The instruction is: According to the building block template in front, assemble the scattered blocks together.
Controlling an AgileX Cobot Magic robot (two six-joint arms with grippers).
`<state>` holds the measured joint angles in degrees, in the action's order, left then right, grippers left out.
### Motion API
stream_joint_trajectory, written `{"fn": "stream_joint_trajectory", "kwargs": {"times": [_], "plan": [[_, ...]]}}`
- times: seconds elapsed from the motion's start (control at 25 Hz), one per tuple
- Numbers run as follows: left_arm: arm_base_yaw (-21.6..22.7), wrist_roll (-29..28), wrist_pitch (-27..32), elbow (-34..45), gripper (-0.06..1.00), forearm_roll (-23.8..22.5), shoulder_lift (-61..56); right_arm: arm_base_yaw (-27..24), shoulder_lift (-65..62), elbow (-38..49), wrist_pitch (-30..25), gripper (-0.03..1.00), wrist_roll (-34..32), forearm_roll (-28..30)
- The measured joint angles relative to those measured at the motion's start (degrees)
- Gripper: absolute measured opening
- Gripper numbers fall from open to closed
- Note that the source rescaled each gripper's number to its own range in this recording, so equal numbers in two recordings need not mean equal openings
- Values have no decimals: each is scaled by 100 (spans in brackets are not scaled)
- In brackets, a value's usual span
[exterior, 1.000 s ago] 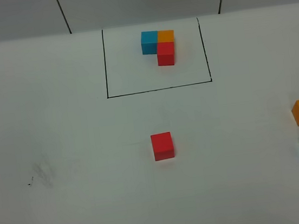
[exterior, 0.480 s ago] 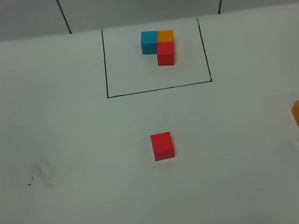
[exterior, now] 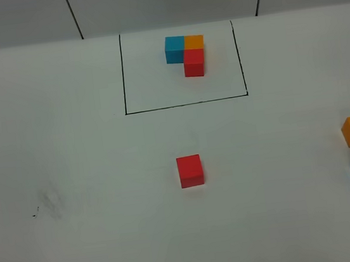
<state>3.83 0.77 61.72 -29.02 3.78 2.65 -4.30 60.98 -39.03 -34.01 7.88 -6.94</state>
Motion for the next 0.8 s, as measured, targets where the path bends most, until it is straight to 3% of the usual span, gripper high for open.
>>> {"fn": "stream_joint_trajectory", "kwargs": {"times": [0.24, 0.8], "plan": [[0, 0, 0, 0, 0, 0, 0, 177, 1012, -4, 597, 93, 622, -581], [0, 0, 0, 0, 0, 0, 0, 233, 2410, -4, 1420, 91, 809, -604]]}}
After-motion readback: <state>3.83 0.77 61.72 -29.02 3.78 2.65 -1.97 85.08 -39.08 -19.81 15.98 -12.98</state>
